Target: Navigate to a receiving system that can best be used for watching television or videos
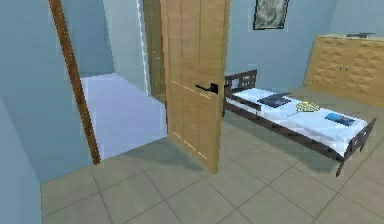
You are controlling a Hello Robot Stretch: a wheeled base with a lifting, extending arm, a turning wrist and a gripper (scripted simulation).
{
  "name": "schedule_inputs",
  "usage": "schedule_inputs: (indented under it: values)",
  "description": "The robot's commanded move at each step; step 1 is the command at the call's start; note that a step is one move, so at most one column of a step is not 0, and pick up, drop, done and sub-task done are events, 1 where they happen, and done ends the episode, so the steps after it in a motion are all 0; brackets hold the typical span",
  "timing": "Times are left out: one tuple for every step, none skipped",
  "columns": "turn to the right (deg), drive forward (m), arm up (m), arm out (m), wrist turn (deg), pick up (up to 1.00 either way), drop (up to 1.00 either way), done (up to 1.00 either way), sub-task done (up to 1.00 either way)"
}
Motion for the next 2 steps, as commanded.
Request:
schedule_inputs:
  values:
    - [-9.0,0.00,0.00,0.00,0.0,0.00,0.00,0.00,0.00]
    - [45.0,0.00,0.00,0.00,0.0,0.00,0.00,0.00,0.00]
